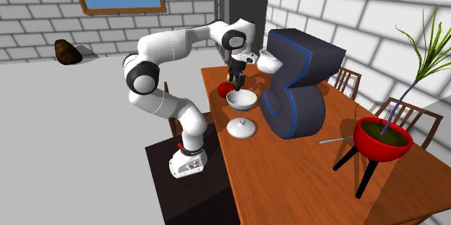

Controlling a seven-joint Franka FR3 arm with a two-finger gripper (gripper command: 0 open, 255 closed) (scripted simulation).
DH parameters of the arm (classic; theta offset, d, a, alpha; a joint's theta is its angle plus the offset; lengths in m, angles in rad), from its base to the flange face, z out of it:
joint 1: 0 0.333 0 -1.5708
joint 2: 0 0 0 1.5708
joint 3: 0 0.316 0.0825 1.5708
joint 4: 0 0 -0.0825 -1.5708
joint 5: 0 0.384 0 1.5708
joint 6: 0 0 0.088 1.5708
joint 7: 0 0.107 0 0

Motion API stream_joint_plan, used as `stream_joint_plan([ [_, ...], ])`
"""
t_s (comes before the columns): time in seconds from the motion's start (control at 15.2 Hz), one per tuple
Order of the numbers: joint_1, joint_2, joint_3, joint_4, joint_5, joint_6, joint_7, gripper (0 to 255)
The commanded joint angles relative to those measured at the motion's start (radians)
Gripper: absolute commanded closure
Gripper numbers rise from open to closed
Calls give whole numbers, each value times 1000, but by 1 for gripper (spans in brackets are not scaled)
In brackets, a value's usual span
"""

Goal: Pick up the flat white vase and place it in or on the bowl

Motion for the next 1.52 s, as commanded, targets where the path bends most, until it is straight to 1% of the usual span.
stream_joint_plan([
  [0.0, 0, 0, 0, 0, 0, 0, 0, 0],
  [0.46, -59, -13, -121, -141, -122, 120, -133, 0],
  [0.86, -115, 27, -230, -218, -226, 240, -239, 0],
  [1.32, -123, 21, -241, -314, -239, 330, -237, 0],
  [1.45, -123, 21, -242, -322, -240, 338, -237, 0],
])
